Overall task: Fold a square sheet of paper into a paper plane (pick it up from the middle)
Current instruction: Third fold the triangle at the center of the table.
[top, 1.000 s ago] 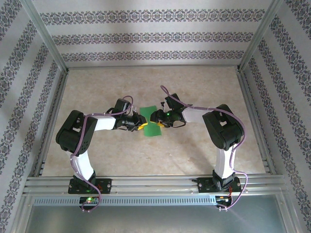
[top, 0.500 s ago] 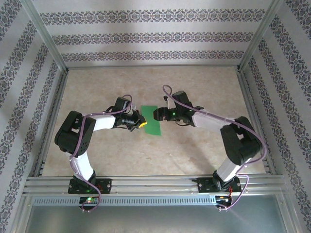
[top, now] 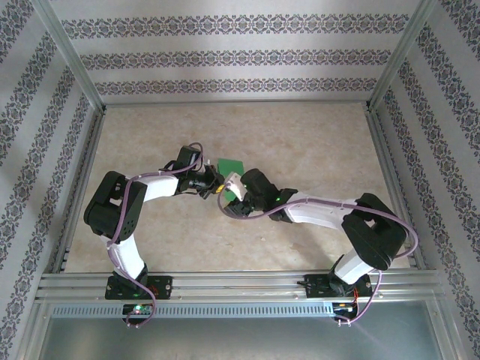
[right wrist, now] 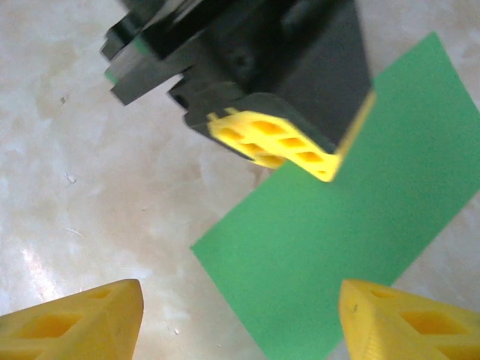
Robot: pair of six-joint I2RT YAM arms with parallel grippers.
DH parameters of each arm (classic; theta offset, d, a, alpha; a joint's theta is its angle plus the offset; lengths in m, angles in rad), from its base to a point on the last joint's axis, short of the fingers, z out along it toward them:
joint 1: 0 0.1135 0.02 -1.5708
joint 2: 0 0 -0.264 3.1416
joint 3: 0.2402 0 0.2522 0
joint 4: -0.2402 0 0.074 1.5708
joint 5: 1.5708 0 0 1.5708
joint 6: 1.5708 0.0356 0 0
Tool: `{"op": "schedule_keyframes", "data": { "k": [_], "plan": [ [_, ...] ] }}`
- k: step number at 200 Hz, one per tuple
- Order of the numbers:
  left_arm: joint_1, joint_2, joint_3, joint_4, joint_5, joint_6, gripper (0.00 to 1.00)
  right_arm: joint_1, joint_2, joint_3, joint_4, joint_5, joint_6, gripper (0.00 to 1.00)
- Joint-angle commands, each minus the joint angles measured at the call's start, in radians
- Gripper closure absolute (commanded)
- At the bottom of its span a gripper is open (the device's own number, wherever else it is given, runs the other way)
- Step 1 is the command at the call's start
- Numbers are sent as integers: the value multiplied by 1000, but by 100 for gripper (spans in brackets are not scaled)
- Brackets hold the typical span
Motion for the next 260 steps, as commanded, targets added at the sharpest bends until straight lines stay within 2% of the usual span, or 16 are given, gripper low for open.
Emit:
{"op": "schedule_keyframes", "data": {
  "k": [1, 41, 67, 99, 122, 162, 179, 211, 237, 260],
  "plan": [
    [11, 17, 19, -36, -4, -19, 95, 26, 53, 3, 38, 83, -81, 30],
    [11, 21, 19, -44, -8, -17, 95, 48, 110, 16, 88, 174, -80, 31],
    [11, 21, 19, -52, -9, -13, 95, 49, 118, 13, 118, 225, -83, 39],
    [10, 20, 22, -62, -14, -6, 95, 49, 93, -18, 149, 206, -92, 47],
    [10, 19, 25, -74, -21, 2, 94, 48, 78, -40, 163, 169, -88, 58],
    [12, 10, 27, -97, -31, 17, 91, 41, 82, -35, 156, 120, -60, 83],
    [21, -2, 35, -145, -54, 47, 84, 25, 82, -35, 151, 75, -29, 90],
    [76, -66, 46, -262, -128, 154, 69, -32, 73, -37, 134, -111, 90, 91],
    [85, -125, 90, -330, -167, 254, 65, -68, 89, -32, 136, -260, 205, 91],
    [78, -148, 101, -298, -152, 273, 65, -79, 115, -28, 155, -342, 286, 91]
  ]
}}
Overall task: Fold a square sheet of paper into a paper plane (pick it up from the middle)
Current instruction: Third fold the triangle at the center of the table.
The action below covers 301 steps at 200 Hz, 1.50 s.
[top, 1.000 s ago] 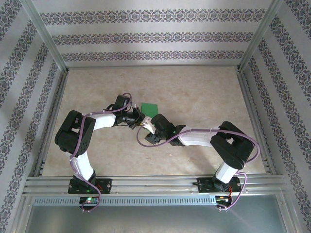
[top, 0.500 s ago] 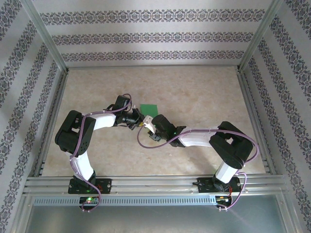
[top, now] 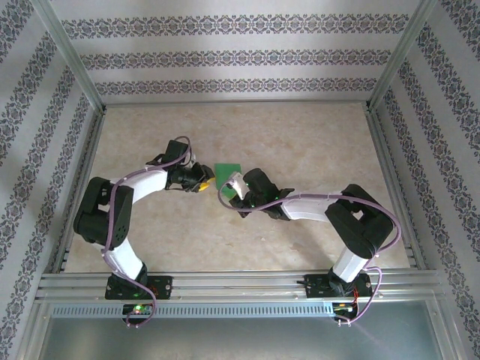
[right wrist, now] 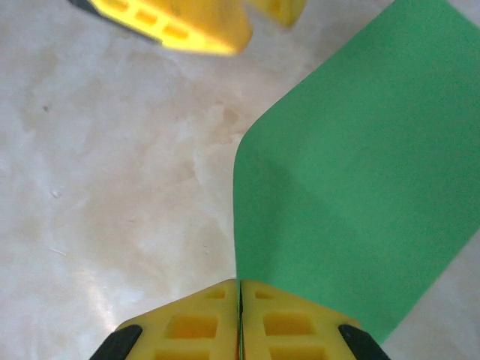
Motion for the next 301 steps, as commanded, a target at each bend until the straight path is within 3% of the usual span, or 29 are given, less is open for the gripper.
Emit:
{"op": "schedule_keyframes", "data": {
  "k": [1, 41, 138, 208, 301],
  "plan": [
    [-8, -47, 38, -29, -15, 90, 65, -5, 12, 4, 15, -169, 136, 91],
    [-59, 56, 112, -31, 22, 120, 69, -11, 63, 17, 49, -263, 241, 91],
    [-116, 266, 310, -299, -73, 278, 84, -54, 114, 29, 63, -354, 325, 90],
    [-137, 344, 383, -409, -145, 332, 89, -85, 124, 53, 12, -323, 359, 90],
    [-152, 390, 418, -457, -162, 369, 91, -106, 130, 101, -104, -214, 345, 90]
  ]
}}
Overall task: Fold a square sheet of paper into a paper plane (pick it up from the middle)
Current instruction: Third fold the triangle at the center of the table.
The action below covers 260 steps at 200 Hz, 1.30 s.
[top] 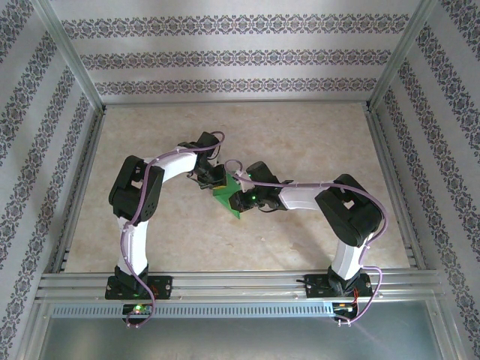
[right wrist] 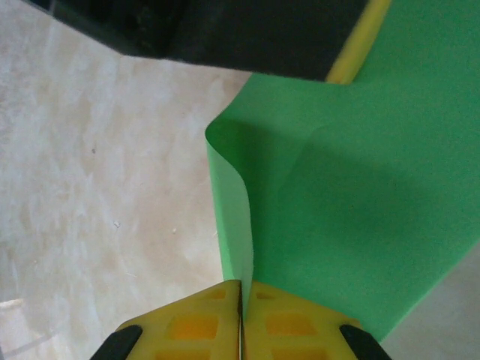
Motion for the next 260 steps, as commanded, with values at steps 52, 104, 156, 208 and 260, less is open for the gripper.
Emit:
{"op": "schedule_keyframes", "data": {
  "k": [52, 104, 156, 208, 260],
  "plan": [
    [-20, 35, 5, -57, -27, 29, 91, -12, 27, 39, -62, 69, -5, 90],
    [-20, 32, 2, -51, -25, 26, 91, -12, 39, 47, -69, 79, -1, 90],
    [-20, 33, -3, -49, -24, 25, 92, -13, 48, 51, -80, 95, -2, 90],
    [-20, 33, -3, -47, -24, 22, 92, -13, 50, 54, -94, 108, -6, 90],
    [-19, 33, -3, -46, -21, 23, 92, -13, 68, 67, -110, 105, -8, 90]
  ]
}}
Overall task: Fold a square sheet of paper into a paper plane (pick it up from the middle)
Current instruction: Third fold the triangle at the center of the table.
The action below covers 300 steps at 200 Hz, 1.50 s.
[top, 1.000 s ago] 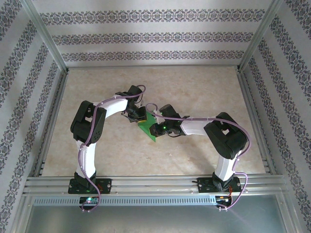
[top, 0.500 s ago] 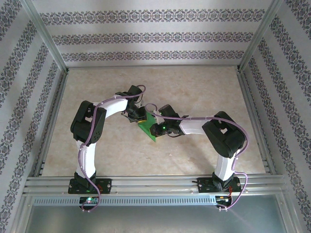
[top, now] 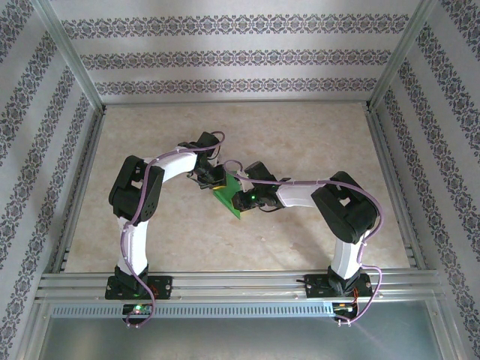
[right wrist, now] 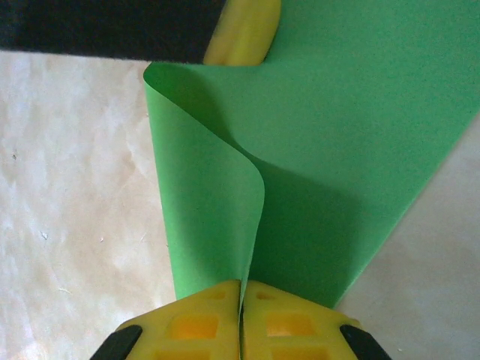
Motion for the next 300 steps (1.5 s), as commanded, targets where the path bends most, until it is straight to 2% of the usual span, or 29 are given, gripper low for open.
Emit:
{"op": "schedule_keyframes", "data": {
  "k": [1, 63, 128, 194, 223, 247, 280, 300],
  "plan": [
    [-19, 33, -3, -45, -22, 15, 92, -11, 26, 25, -25, 22, -7, 90],
    [-20, 32, -3, -47, -24, 16, 92, -12, 28, 30, -50, 45, -8, 90],
    [-19, 38, -3, -46, -25, 18, 92, -16, -19, 23, -36, 11, -7, 90],
    [-19, 29, 3, -48, -26, 18, 92, -19, 8, 26, -42, 15, -7, 90],
    [-14, -46, 1, -23, -18, -1, 89, -19, 25, 20, -49, 16, -6, 90],
    [-2, -137, -39, 61, 11, -57, 82, -19, 31, 18, -52, 15, -10, 90],
    [9, -235, -137, 148, -8, -143, 81, -18, 38, 20, -52, 9, -8, 90],
    [8, -287, -229, 236, 14, -213, 85, -19, 41, 21, -52, 4, -8, 90]
  ]
}}
